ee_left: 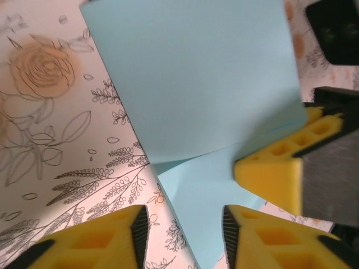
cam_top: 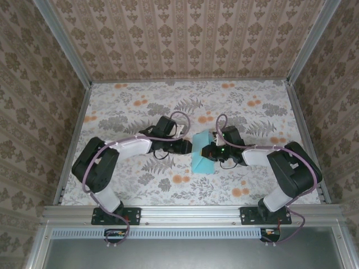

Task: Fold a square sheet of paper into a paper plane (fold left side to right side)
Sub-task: Turn over the paper at the center of the table.

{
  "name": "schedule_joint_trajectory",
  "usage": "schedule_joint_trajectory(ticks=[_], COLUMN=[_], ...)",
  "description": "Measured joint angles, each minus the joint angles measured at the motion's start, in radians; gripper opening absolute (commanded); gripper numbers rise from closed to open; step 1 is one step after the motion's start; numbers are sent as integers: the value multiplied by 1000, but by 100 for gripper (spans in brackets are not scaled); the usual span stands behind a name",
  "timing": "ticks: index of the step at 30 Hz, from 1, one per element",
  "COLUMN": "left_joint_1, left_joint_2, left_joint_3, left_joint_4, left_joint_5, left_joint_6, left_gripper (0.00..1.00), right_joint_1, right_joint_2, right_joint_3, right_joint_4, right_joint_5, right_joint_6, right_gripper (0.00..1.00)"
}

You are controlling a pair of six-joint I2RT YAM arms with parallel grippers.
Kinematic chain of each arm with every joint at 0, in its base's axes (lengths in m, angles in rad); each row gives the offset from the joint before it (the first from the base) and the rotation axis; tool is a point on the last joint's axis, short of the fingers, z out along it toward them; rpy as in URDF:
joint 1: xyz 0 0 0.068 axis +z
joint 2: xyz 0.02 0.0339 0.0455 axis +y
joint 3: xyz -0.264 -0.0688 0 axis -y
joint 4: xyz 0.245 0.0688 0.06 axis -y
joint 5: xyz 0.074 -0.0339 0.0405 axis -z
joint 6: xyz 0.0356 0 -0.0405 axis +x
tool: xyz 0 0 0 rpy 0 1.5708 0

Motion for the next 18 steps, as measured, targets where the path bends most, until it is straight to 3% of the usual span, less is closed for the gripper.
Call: schedule_joint_trajectory(ticks=[5, 11, 18], left_joint_1=[43, 135, 199], left_joint_2=[-135, -338, -543], left_joint_3=[-77, -186, -242], left_joint_4=[46, 109, 235], left_joint_5=[16, 53, 167], left_joint_6=[-34, -79, -140], left_gripper=[75, 91, 100], right_joint_1=[-1, -20, -42], right_joint_2=[-26, -161, -335], right_joint_3=[23, 34, 92], right_joint_4=[-5, -8, -7], right_joint_5=[0, 0, -42], right_joint_6=[-21, -69, -115], right_gripper=[1, 1, 2])
